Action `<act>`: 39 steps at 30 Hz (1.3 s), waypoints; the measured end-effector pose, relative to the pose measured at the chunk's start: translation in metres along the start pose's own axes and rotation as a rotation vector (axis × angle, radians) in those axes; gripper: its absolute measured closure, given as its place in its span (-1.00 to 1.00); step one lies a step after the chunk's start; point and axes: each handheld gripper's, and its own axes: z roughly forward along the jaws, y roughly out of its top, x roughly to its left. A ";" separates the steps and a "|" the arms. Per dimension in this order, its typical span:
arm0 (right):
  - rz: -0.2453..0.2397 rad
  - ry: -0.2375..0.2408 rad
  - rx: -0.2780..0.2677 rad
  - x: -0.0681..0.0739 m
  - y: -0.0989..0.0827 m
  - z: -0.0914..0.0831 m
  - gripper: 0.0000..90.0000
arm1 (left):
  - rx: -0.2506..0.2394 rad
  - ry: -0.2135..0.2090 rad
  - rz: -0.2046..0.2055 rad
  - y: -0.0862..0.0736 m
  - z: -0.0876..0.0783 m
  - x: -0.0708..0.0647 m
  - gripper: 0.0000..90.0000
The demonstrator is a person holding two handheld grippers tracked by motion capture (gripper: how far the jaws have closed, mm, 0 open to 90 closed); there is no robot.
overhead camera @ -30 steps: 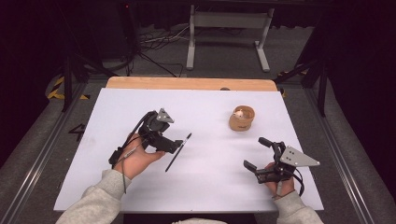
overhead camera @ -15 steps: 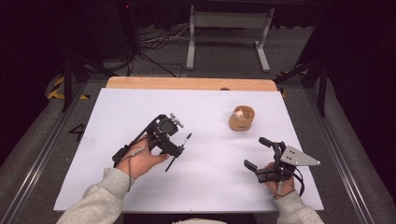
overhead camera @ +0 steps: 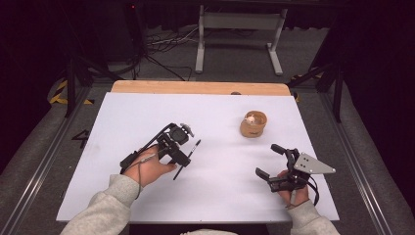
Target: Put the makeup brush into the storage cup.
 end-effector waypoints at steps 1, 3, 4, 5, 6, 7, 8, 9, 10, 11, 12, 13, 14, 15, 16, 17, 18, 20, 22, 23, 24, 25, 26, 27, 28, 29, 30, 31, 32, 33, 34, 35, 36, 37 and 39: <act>0.001 0.000 0.000 0.000 0.000 0.000 -0.99 | -0.001 -0.006 -0.002 0.000 0.001 0.001 -0.44; 0.000 0.000 0.000 0.000 0.000 0.000 -0.99 | -0.002 -0.005 -0.002 0.000 0.002 0.002 -0.44; 0.000 -0.001 0.002 0.000 0.000 0.000 -0.99 | 0.005 -0.010 0.006 -0.001 0.003 0.003 -0.41; 0.000 0.000 0.000 0.000 0.000 0.000 -0.99 | 0.009 -0.013 0.011 -0.001 0.004 0.003 -0.38; -0.001 -0.001 -0.001 -0.001 0.000 0.000 -0.99 | 0.016 -0.017 0.008 -0.001 0.005 0.004 -0.38; 0.000 -0.001 0.000 -0.001 0.000 0.000 -0.99 | 0.016 -0.017 0.008 -0.001 0.005 0.004 -0.37; 0.000 -0.001 0.000 -0.001 0.000 0.000 -0.99 | 0.019 -0.022 0.009 -0.001 0.006 0.004 -0.37; -0.001 -0.001 0.000 -0.001 0.000 0.000 -0.99 | 0.021 -0.027 0.013 -0.002 0.008 0.005 -0.37; -0.001 -0.002 0.000 -0.001 0.000 0.000 -0.99 | 0.020 -0.028 0.005 -0.002 0.009 0.004 -0.37; 0.000 -0.003 0.000 -0.001 0.000 0.000 -1.00 | 0.023 -0.029 0.003 -0.002 0.010 0.004 -0.36; 0.000 -0.002 0.000 -0.001 0.000 0.000 -0.99 | 0.028 -0.032 0.004 -0.002 0.011 0.005 -0.36; 0.000 -0.002 0.000 -0.001 0.000 0.000 -0.99 | 0.026 -0.033 0.003 -0.003 0.013 0.005 -0.36; 0.000 -0.003 0.000 -0.001 0.000 0.000 -0.99 | 0.035 -0.030 0.013 -0.003 0.014 0.005 -0.36; 0.001 -0.004 0.000 0.000 0.000 0.000 -0.99 | 0.041 -0.033 0.019 -0.003 0.015 0.005 -0.33; 0.004 -0.004 0.001 -0.001 0.000 -0.001 -0.99 | 0.044 -0.038 0.022 -0.004 0.016 0.005 -0.31; 0.004 -0.004 0.001 -0.001 0.000 -0.001 -1.00 | 0.044 -0.037 0.014 -0.004 0.017 0.006 -0.30; 0.005 -0.004 0.001 -0.001 0.000 -0.001 -1.00 | 0.048 -0.048 0.002 -0.004 0.019 0.006 -0.29; 0.009 -0.004 -0.001 -0.001 0.000 -0.001 -1.00 | 0.050 -0.055 -0.001 -0.004 0.020 0.007 -0.28; 0.008 -0.004 -0.002 -0.001 0.000 -0.001 -1.00 | 0.049 -0.063 0.001 -0.004 0.022 0.008 -0.28; 0.008 -0.006 -0.002 -0.001 0.000 -0.001 -1.00 | 0.053 -0.064 -0.003 -0.004 0.024 0.008 -0.28; 0.010 -0.009 -0.002 -0.001 0.000 -0.001 -1.00 | 0.054 -0.064 0.000 -0.004 0.025 0.008 -0.28; 0.010 -0.009 -0.002 -0.001 0.000 -0.001 -1.00 | 0.054 -0.064 0.000 -0.004 0.025 0.008 -0.28; 0.009 -0.008 -0.003 -0.001 0.000 -0.001 -1.00 | 0.056 -0.068 0.001 -0.004 0.025 0.008 -0.28; 0.008 -0.008 -0.002 -0.001 0.000 -0.001 -1.00 | 0.059 -0.071 -0.001 -0.004 0.027 0.008 -0.28; 0.010 -0.007 0.000 -0.001 -0.001 -0.001 -1.00 | 0.058 -0.071 -0.002 -0.004 0.027 0.007 -0.28; 0.012 -0.005 0.001 -0.001 -0.001 -0.001 -1.00 | 0.060 -0.074 -0.004 -0.004 0.028 0.007 -0.28; 0.013 -0.003 -0.001 -0.001 -0.001 -0.001 -1.00 | 0.063 -0.077 0.001 -0.004 0.029 0.007 -0.27; 0.010 -0.001 -0.005 -0.001 0.000 -0.001 -1.00 | 0.067 -0.077 0.002 -0.004 0.030 0.007 -0.26; 0.010 -0.001 -0.006 -0.001 0.000 -0.001 -1.00 | 0.069 -0.077 0.003 -0.004 0.031 0.007 -0.25; 0.011 -0.003 -0.005 -0.001 0.000 -0.001 -1.00 | 0.070 -0.079 0.001 -0.004 0.031 0.007 -0.24; 0.011 -0.002 -0.006 -0.001 0.000 -0.001 -1.00 | 0.073 -0.081 0.002 -0.004 0.032 0.007 -0.23; 0.014 -0.003 -0.005 -0.001 0.000 -0.001 -1.00 | 0.073 -0.078 -0.001 -0.004 0.032 0.007 -0.23; 0.012 -0.002 -0.005 -0.001 0.000 -0.001 -1.00 | 0.076 -0.077 0.005 -0.004 0.033 0.007 -0.22; 0.011 -0.002 -0.004 -0.001 -0.001 -0.001 -1.00 | 0.079 -0.076 0.006 -0.004 0.033 0.007 -0.21; 0.014 0.000 0.000 -0.001 -0.001 0.000 -1.00 | 0.087 -0.077 0.005 -0.005 0.034 0.007 -0.18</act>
